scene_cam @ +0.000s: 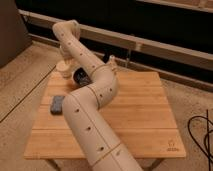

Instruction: Place the ceramic cup in the ceramic bowl

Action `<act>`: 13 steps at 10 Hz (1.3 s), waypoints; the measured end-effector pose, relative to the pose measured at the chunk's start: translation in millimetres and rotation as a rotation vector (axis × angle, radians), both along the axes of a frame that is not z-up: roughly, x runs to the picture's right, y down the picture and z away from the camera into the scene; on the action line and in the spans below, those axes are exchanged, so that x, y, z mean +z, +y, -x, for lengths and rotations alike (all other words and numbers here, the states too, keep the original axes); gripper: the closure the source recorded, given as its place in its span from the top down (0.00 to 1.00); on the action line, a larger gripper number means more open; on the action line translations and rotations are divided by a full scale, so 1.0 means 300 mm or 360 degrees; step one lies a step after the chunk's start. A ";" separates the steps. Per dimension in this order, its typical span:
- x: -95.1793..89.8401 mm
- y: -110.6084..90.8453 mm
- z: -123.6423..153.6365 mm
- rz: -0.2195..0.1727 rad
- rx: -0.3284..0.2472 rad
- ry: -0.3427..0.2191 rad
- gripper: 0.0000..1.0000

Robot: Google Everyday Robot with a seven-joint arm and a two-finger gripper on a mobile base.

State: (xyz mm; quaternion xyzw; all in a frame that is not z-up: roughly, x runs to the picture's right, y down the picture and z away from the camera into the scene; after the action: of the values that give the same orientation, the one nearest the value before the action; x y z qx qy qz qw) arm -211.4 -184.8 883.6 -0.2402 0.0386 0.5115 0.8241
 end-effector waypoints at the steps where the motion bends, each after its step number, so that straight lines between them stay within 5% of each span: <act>1: -0.022 -0.029 -0.009 -0.0025 0.0014 0.0012 0.00; 5: -0.087 -0.113 -0.140 -0.0060 0.0147 0.0161 0.00; 10: -0.122 -0.090 -0.345 0.0082 0.0389 0.0364 0.00; 13: -0.136 -0.076 -0.391 0.0121 0.0448 0.0430 0.00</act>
State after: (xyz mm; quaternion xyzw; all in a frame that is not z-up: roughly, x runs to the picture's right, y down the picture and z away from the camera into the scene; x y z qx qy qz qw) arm -94.0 -207.5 842.9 -0.2034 0.1341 0.6475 0.7221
